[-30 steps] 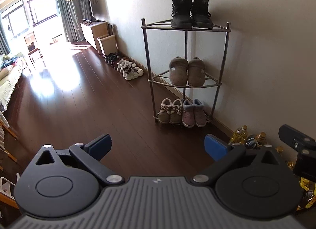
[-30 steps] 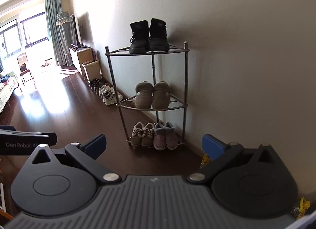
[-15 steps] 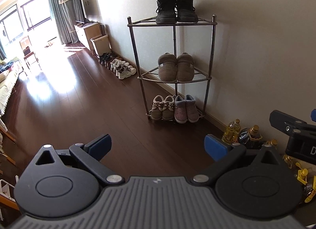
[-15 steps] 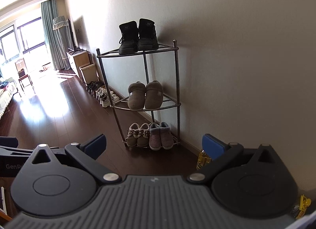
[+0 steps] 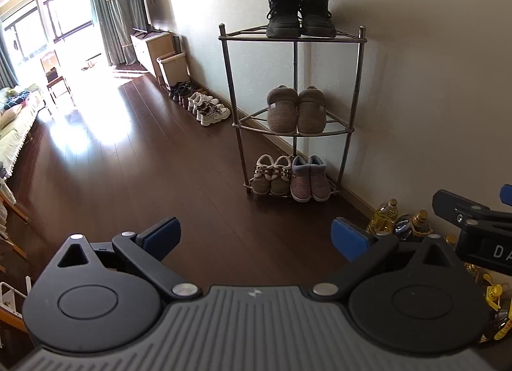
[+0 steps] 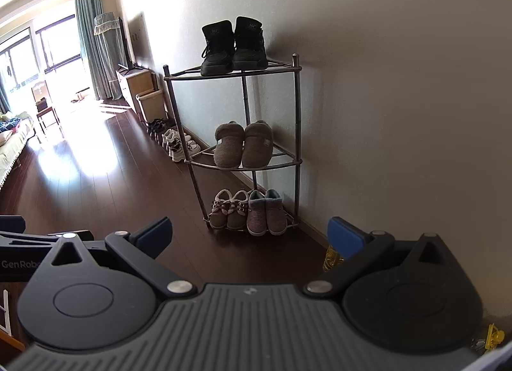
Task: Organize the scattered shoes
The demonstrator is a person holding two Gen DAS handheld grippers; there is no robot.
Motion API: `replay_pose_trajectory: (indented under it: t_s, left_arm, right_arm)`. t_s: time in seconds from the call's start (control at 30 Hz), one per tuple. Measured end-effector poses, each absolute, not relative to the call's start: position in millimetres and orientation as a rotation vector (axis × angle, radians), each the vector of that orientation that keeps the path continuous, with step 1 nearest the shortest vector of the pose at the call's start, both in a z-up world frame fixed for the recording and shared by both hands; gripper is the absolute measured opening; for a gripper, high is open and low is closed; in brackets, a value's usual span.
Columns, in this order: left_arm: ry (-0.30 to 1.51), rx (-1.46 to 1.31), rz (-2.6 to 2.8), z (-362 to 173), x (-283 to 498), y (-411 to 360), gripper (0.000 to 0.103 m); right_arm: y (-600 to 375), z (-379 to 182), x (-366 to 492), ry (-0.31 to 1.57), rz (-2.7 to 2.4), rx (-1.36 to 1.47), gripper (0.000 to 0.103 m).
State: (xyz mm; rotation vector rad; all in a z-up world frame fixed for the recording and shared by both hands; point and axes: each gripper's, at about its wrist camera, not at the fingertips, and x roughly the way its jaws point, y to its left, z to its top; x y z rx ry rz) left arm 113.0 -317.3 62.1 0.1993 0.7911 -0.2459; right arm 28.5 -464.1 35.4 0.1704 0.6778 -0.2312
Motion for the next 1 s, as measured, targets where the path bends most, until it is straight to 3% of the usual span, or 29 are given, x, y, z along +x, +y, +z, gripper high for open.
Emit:
replay_pose_trajectory:
  t_s: [1.0]
  left_arm:
    - [0.757,0.229,-0.335,63,167,-326,0.102]
  right_arm:
    - [-458,38,70,0.686,-0.304,0.167,0.102]
